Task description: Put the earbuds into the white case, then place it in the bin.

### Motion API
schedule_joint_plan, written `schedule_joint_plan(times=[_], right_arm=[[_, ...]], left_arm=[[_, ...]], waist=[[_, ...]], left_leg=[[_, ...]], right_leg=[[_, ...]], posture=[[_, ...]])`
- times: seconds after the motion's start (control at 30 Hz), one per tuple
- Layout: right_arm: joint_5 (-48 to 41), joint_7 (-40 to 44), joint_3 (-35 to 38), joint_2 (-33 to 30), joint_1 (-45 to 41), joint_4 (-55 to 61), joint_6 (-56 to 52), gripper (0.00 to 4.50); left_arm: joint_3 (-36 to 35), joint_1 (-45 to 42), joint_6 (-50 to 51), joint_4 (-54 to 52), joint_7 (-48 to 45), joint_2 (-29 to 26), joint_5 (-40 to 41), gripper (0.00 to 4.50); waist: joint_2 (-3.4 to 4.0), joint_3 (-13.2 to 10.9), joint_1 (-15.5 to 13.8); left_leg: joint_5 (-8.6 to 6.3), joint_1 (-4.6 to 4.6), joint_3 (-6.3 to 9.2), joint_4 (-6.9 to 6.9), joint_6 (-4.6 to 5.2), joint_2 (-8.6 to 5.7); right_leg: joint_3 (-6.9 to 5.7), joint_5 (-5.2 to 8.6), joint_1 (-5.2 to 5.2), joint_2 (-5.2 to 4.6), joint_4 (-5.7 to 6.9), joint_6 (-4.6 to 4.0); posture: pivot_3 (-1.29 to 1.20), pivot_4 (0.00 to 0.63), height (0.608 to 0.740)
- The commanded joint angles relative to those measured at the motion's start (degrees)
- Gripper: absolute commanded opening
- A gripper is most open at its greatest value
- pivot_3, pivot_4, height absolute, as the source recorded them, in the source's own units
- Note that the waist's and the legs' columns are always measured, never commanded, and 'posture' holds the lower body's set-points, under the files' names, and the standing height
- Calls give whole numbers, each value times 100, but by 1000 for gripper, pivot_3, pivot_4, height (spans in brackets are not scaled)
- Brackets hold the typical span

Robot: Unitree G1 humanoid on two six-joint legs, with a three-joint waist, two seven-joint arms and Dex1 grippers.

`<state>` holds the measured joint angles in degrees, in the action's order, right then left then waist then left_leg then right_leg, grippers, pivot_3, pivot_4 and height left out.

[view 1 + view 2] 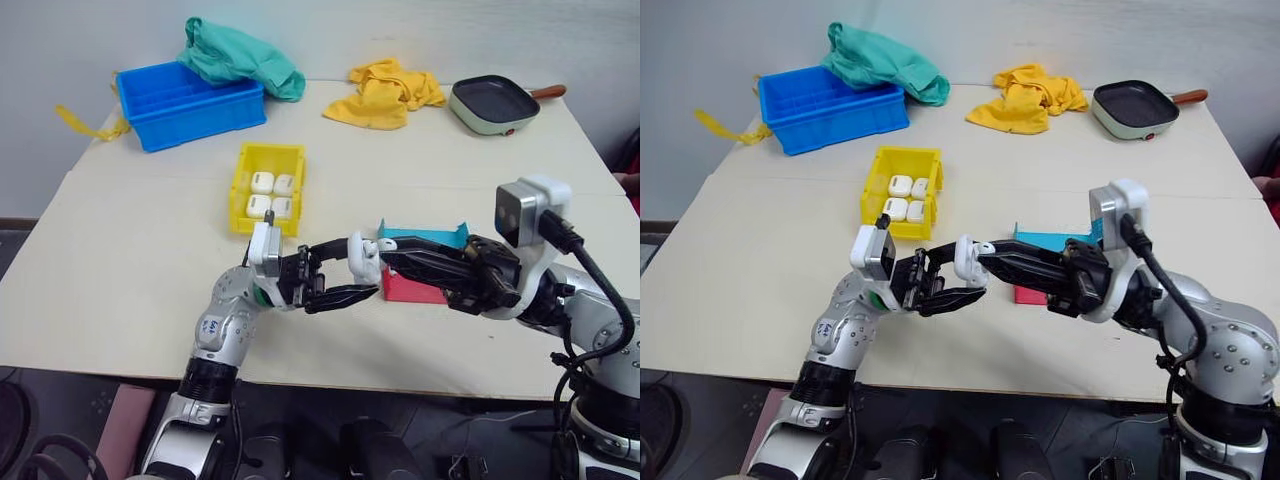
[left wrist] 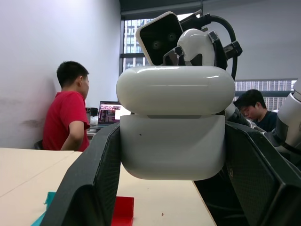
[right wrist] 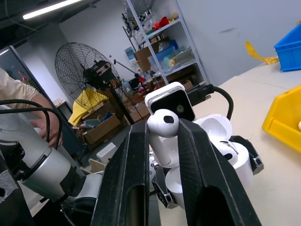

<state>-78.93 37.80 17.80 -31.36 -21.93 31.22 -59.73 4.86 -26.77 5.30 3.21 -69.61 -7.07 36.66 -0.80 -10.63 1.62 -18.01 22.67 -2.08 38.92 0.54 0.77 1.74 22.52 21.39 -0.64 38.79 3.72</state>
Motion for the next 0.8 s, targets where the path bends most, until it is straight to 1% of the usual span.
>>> schedule_joint_plan(times=[0.03,0.43,0.53,0.57,0.63,0.67,0.7,0.77,0.8], right_arm=[[114,-44,-155,-38,96,198,332,433],[1030,402,-680,-256,499,173,1007,433],[1265,407,-838,-249,583,205,1199,433],[1227,419,-878,-284,622,225,1166,433],[1495,563,-965,-312,690,295,1406,1154],[1536,579,-969,-314,724,327,1473,1366],[1542,581,-944,-330,766,370,1527,1772],[1258,533,-665,-557,926,479,1424,2461],[1009,579,-465,-806,1074,530,1276,2771]], left_arm=[[-7,-111,-66,-117,16,80,26,2810],[-62,-83,-31,-210,93,135,112,2810],[-84,-102,-16,-221,135,165,143,2810],[-87,-106,-6,-234,142,167,155,2810],[-81,-112,11,-254,153,172,161,2810],[-78,-109,27,-273,159,173,164,2810],[-80,-103,52,-296,164,166,166,2810],[-120,-71,173,-342,192,77,175,2810],[-148,-58,198,-340,228,-6,106,2810]], waist=[[0,0,2],[0,0,-4],[0,0,-5],[0,0,-4],[0,0,-5],[0,0,-4],[0,0,-5],[0,0,-6],[0,0,-7]], left_leg=[[0,0,0,0,0,0],[0,2,0,0,0,0],[0,3,0,0,0,0],[0,3,0,0,0,0],[0,3,0,0,0,0],[0,3,0,0,0,0],[0,3,0,-1,0,0],[0,3,0,-1,0,0],[0,3,0,-1,0,0]], right_leg=[[0,0,0,0,0,0],[1,0,0,0,-7,0],[1,0,0,0,-9,0],[1,0,0,0,-9,0],[0,0,0,0,-8,0],[1,0,0,0,-9,0],[1,0,0,0,-10,0],[1,0,0,0,-10,0],[1,0,0,-1,-10,0]], posture=[[0,150,740],[0,150,740],[0,150,740],[0,150,740],[0,150,740],[0,150,740],[0,150,740],[0,150,740],[0,150,740]])
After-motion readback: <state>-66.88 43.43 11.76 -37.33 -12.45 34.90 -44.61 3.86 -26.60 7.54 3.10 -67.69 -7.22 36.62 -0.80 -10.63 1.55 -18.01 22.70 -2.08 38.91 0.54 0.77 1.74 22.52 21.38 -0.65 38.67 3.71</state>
